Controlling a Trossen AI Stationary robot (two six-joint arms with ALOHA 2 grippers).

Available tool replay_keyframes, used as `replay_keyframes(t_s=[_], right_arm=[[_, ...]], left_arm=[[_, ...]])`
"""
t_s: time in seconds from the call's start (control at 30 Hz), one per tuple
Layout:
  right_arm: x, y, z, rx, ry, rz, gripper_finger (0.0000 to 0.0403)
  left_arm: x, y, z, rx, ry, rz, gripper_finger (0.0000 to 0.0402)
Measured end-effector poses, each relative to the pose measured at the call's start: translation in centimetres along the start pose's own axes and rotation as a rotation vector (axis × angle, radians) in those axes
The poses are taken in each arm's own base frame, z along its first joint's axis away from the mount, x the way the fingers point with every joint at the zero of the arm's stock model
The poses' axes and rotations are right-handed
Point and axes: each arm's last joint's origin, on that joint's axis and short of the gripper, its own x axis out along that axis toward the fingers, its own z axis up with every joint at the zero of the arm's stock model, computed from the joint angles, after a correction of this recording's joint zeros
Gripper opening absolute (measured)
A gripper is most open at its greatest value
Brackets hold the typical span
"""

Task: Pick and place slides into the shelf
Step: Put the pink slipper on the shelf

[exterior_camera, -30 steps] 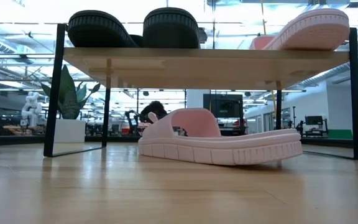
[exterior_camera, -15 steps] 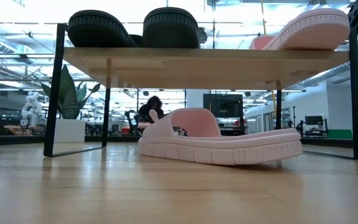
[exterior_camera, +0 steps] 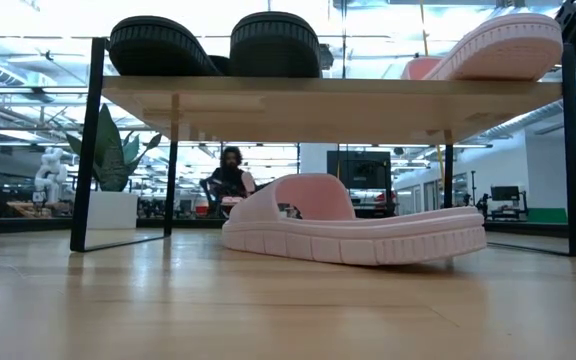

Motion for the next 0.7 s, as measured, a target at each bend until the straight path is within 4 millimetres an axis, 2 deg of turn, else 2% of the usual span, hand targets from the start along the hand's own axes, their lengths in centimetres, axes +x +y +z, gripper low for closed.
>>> replay_keyframes(t_s=[0.13, 0.23, 0.47, 0.7], right_arm=[[0.0, 0.0, 0.0, -0.017, 0.0, 0.003, 0.0139], [0.0, 0.0, 0.0, -0.027, 0.0, 0.003, 0.0139], [0.0, 0.0, 0.0, -0.046, 0.0, 0.003, 0.0139], [0.0, 0.0, 0.0, -0.054, 0.0, 0.003, 0.0139]], left_arm=[[2.2, 2.5, -0.5, -0.026, -0.018, 0.122, 0.0305], [3.1, 3.1, 0.2, -0.016, -0.079, 0.153, 0.0305], [5.9, 2.9, 4.4, 0.13, -0.248, 0.209, 0.0305], [8.4, 3.3, 7.6, 0.24, -0.204, 0.321, 0.0305]])
